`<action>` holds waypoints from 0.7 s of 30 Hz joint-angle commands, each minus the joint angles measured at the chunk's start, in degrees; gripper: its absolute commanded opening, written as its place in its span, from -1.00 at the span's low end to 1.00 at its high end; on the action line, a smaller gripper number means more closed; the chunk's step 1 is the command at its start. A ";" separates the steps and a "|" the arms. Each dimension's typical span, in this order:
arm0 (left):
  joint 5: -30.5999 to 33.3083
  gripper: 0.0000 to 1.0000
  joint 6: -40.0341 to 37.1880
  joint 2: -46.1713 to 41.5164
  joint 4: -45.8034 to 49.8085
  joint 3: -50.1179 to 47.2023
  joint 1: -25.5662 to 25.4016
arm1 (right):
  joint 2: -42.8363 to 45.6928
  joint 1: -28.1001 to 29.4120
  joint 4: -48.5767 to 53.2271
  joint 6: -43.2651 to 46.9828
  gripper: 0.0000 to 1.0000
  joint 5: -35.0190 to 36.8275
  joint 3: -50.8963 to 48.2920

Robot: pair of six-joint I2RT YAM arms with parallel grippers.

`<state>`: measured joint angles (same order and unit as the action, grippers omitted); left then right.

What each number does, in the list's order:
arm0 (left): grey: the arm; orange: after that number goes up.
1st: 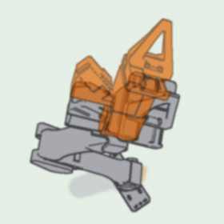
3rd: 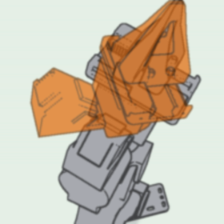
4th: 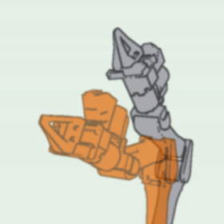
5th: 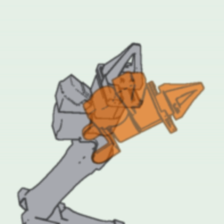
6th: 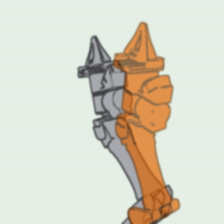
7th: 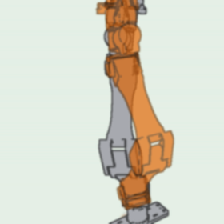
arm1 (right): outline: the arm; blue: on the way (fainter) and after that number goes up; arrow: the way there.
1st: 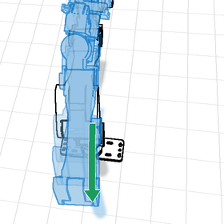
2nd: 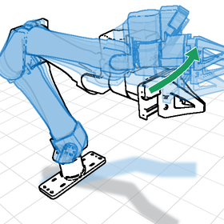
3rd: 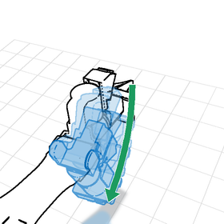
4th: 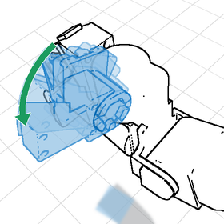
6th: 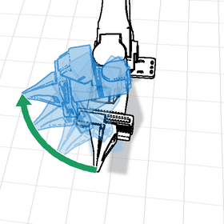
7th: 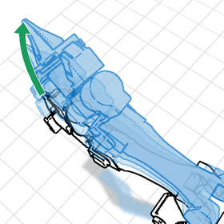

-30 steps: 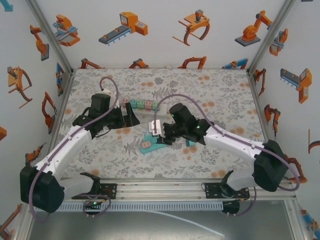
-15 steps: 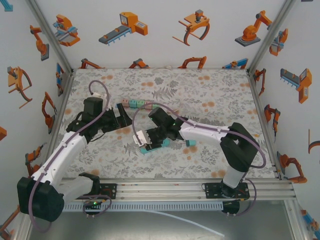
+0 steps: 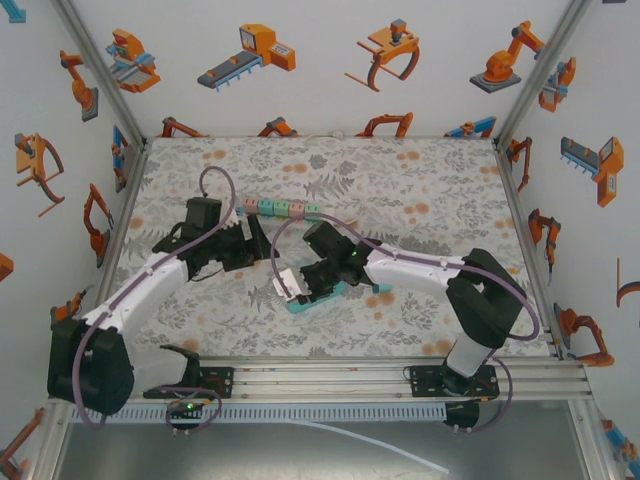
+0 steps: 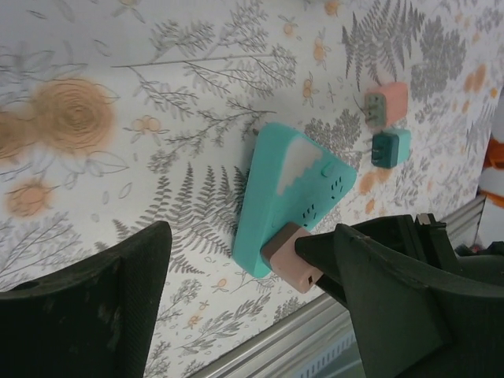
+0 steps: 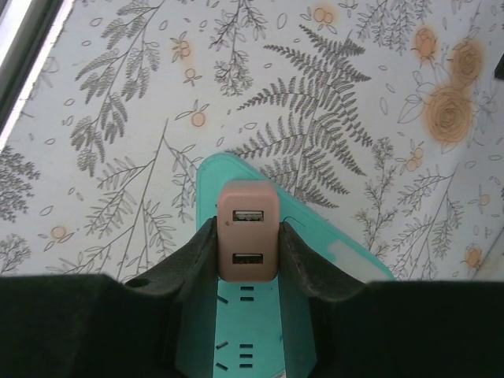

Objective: Pull the plug off the socket

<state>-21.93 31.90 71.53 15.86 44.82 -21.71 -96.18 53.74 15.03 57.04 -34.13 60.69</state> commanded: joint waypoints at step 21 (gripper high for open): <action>-8.29 0.02 -3.88 23.48 -6.53 -0.66 -9.94 | 0.61 -2.05 1.37 -0.53 -0.62 -1.28 1.92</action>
<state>-30.52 32.73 93.51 4.14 44.88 -30.26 -95.96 52.42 15.88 57.10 -35.55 60.55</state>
